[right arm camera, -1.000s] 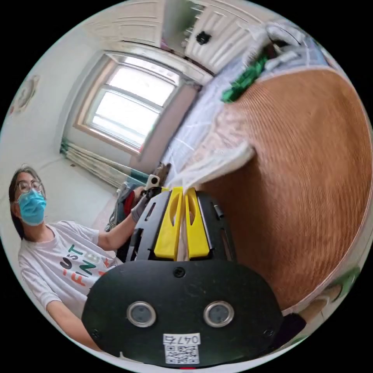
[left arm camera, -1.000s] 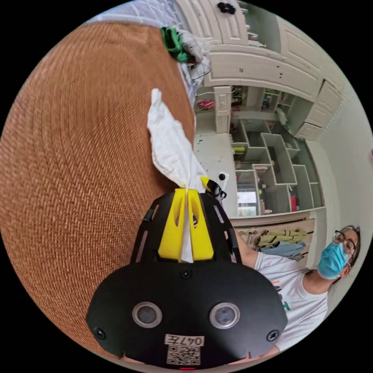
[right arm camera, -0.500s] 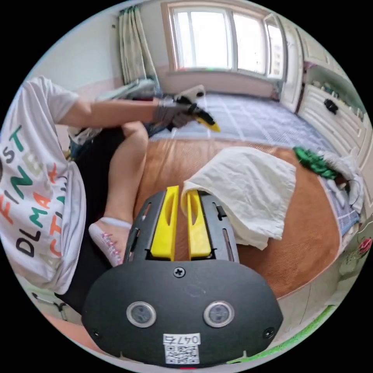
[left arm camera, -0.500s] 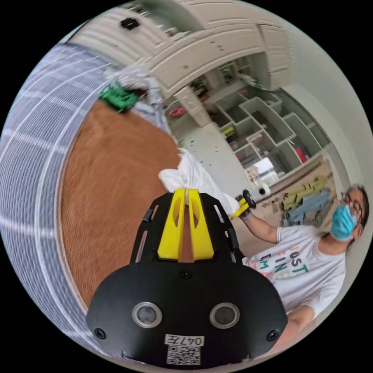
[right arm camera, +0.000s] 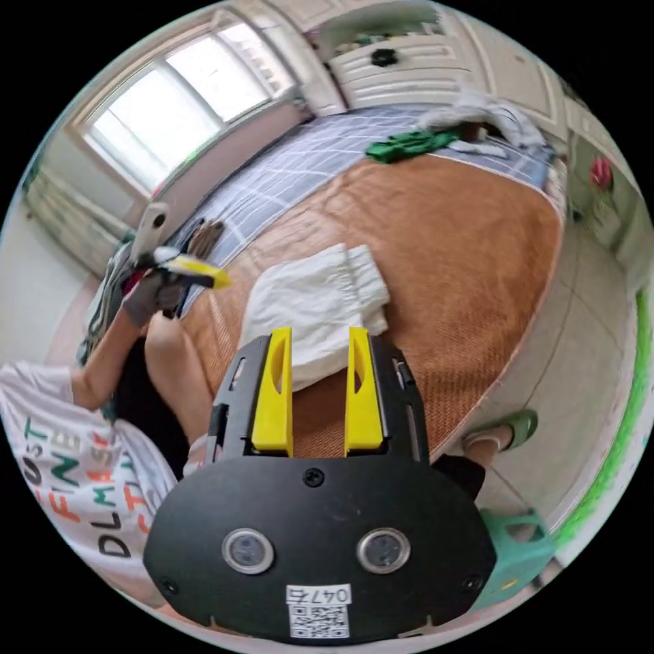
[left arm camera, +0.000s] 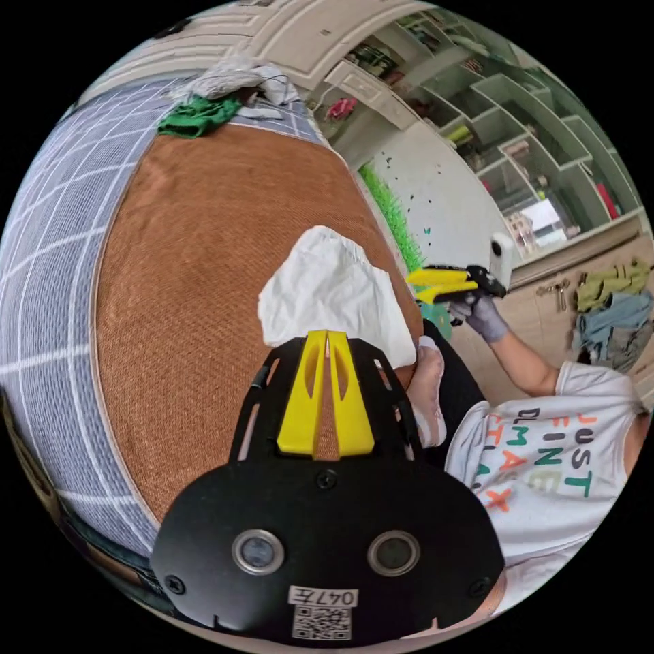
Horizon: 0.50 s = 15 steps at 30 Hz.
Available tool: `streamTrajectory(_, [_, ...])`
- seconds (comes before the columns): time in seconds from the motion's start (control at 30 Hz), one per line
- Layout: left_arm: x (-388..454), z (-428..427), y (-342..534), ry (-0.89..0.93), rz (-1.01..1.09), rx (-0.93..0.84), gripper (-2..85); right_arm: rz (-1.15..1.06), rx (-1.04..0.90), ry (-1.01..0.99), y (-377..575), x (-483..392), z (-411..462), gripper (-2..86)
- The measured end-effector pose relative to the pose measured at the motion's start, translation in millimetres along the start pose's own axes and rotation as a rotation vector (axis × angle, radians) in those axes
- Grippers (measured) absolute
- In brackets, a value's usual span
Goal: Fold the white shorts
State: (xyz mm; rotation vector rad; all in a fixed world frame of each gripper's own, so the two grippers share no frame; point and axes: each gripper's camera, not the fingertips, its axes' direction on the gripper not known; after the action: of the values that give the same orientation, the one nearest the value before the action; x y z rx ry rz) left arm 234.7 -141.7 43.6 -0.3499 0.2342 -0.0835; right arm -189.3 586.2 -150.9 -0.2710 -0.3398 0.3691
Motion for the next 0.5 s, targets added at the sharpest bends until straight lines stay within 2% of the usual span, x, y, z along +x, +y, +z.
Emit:
streamTrajectory(0.1, [4, 29, -8, -0.122, 0.01, -0.095, -1.0, 0.147, -0.083, -0.015, 1, 41, 28, 10.5])
streamTrajectory(0.13, [5, 30, -9, -0.139, 0.01, -0.099, -1.0, 0.206, -0.113, -0.077, 4, 53, 39, 10.6])
streamTrajectory(0.2, [8, 25, -9, -0.132, 0.012, -0.06, -1.0, 0.296, -0.076, -0.146, 13, 68, 38, 9.1])
streamTrajectory(0.27, [9, 17, -8, -0.081, 0.0, -0.003, -1.0, 0.336, 0.037, -0.219, 22, 77, 17, 0.8])
streamTrajectory(0.3, [10, 12, -7, -0.037, -0.009, 0.039, -1.0, 0.338, 0.058, -0.221, 23, 77, 11, 0.3])
streamTrajectory(0.4, [10, 1, -6, 0.075, -0.019, 0.142, -1.0, 0.234, 0.082, -0.159, 8, 59, -13, -0.8])
streamTrajectory(0.5, [8, -3, -6, 0.156, -0.021, 0.212, -1.0, -0.028, 0.136, -0.091, -25, 11, -47, -1.0])
